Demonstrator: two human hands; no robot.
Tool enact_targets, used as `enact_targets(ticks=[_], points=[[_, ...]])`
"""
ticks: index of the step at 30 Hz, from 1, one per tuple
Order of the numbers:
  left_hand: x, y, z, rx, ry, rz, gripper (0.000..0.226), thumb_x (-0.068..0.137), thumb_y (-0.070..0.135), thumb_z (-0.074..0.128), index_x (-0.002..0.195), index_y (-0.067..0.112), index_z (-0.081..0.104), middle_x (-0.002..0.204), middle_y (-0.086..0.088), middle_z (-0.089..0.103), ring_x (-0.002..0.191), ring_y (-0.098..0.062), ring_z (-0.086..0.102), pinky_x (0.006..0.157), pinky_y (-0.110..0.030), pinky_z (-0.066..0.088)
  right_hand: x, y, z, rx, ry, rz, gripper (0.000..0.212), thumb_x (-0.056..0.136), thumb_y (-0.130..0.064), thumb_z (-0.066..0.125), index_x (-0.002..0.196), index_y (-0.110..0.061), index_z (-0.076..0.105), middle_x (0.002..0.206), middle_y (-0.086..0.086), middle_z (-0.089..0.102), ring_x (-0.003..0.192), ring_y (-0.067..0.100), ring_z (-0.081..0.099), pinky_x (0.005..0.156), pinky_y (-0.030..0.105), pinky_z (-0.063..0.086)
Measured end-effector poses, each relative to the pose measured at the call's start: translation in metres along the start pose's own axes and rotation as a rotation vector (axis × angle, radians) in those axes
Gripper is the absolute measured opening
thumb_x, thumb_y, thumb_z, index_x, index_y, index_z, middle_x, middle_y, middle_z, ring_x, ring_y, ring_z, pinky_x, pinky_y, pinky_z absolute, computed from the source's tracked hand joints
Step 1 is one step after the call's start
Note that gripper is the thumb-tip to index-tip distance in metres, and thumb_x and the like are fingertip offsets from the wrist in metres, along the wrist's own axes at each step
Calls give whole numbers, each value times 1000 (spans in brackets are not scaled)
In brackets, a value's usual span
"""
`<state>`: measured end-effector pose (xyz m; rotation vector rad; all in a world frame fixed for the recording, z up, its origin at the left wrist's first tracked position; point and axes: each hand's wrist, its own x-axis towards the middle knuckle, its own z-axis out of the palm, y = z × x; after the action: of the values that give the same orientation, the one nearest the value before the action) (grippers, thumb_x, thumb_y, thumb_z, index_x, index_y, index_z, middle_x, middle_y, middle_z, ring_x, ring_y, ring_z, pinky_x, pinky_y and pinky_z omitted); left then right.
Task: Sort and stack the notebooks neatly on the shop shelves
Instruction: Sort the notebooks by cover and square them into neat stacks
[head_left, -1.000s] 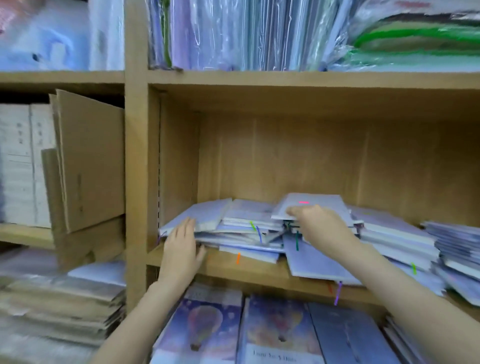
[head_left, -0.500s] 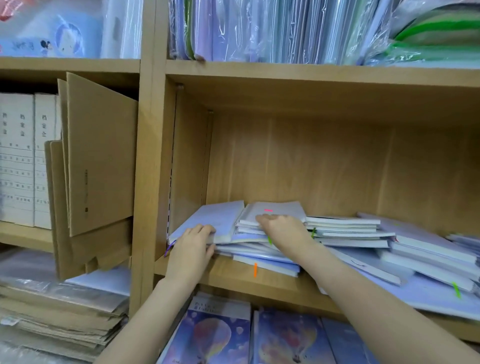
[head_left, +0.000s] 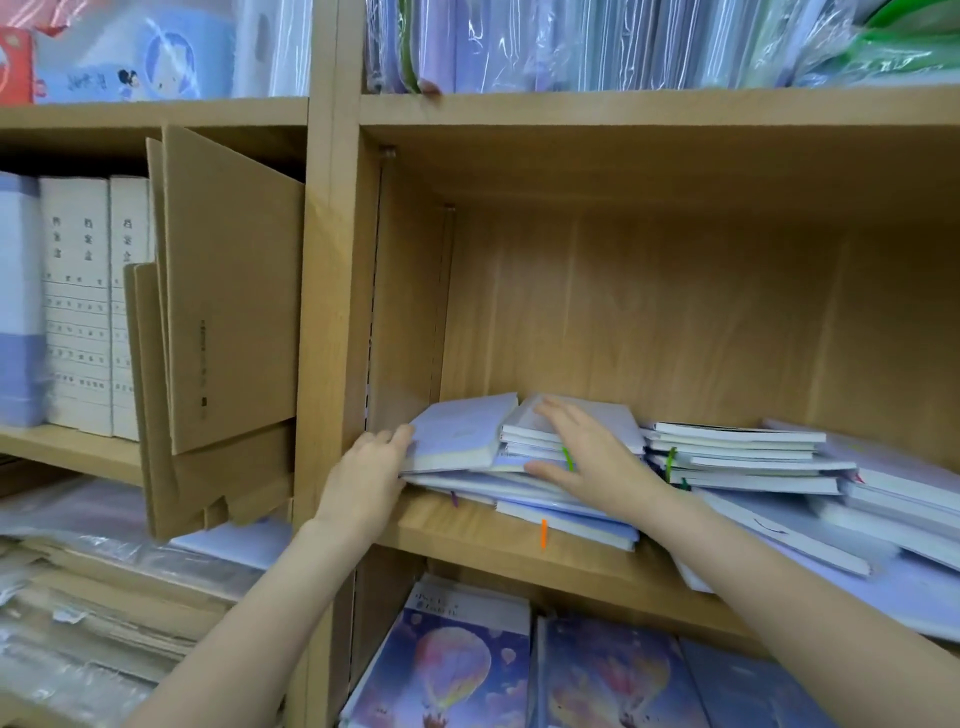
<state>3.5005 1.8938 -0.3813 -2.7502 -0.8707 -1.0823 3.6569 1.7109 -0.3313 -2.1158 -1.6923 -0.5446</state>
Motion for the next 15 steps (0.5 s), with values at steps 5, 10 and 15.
enact_targets(ticks=[5, 10, 15], points=[[-42, -6, 9, -201, 229, -22, 40, 81, 0, 61, 120, 6, 55, 110, -7, 60, 99, -27, 56, 77, -34, 47, 35, -35, 14, -49, -130, -35, 69, 86, -44, 61, 142, -14, 34, 149, 2, 32, 135, 20, 31, 109, 32, 29], [-71, -11, 34, -147, 284, 79, 43, 71, 8, 36, 102, 1, 64, 101, -9, 66, 105, -19, 46, 95, -25, 35, 54, -48, 35, -328, -125, 20, 57, 87, -49, 56, 135, -21, 45, 134, 3, 53, 125, 23, 44, 102, 35, 32], [-68, -9, 30, -48, 266, 97, 38, 55, 0, 65, 92, 4, 69, 89, -6, 69, 91, -24, 63, 91, -27, 36, 57, -63, 26, -282, -129, 112, 38, 90, -39, 57, 118, -13, 59, 110, 12, 62, 105, 32, 58, 71, 32, 40]])
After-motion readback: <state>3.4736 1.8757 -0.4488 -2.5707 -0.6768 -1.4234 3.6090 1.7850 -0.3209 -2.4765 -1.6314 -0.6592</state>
